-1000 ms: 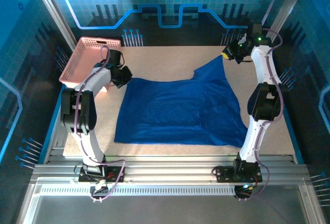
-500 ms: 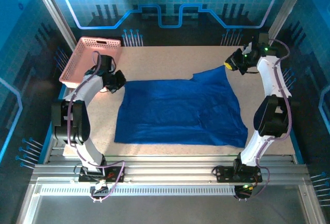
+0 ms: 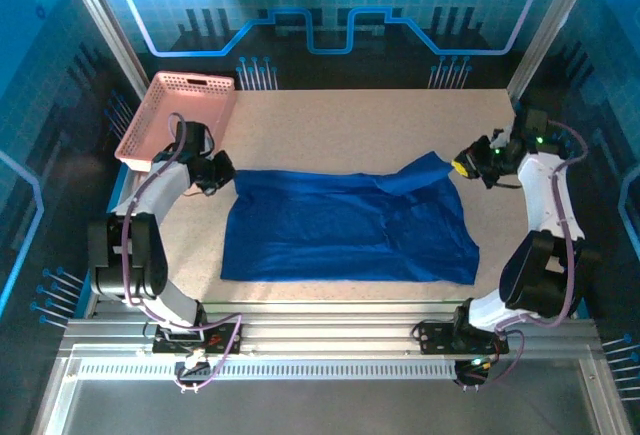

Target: Fold and stack the t-shirts

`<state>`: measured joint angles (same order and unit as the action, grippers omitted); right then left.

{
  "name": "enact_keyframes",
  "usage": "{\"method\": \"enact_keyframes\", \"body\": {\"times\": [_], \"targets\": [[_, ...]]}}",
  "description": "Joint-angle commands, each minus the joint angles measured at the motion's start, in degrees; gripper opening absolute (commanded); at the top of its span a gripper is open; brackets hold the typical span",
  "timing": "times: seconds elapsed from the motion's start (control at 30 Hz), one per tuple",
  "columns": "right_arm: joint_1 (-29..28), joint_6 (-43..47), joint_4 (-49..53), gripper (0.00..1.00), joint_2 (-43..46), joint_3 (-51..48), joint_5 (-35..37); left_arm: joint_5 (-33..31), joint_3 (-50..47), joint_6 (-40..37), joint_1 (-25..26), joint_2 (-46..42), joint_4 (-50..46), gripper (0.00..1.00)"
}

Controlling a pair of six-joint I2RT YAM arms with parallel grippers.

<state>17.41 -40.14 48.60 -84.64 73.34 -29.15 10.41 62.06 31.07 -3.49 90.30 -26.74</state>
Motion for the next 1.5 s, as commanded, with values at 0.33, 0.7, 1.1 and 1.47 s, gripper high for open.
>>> {"method": "enact_keyframes", "body": {"times": [0.33,0.7,1.1,1.47], "targets": [[9.89,8.5,4.63,0.0,6.83,-9.92,-3.72,-0.27,-6.51,-1.72,-0.91,-5.98,-1.73,0.0],[13.82,11.83,5.97,0.0,9.82,-19.14,-3.95,-1.54,-13.36,1.18,-0.91,-8.71,-1.61,0.0],[14.19,12.39,5.12,0.0,11.81,-27.67,-1.54,-2.15,-17.97,2.33,-0.82,-6.34,1.72,0.0],[14.22,11.47,4.6,0.0,12.55,-33.05,0.69,-2.79,-18.03,4.84,-0.32,-6.83,2.18,0.49]]}}
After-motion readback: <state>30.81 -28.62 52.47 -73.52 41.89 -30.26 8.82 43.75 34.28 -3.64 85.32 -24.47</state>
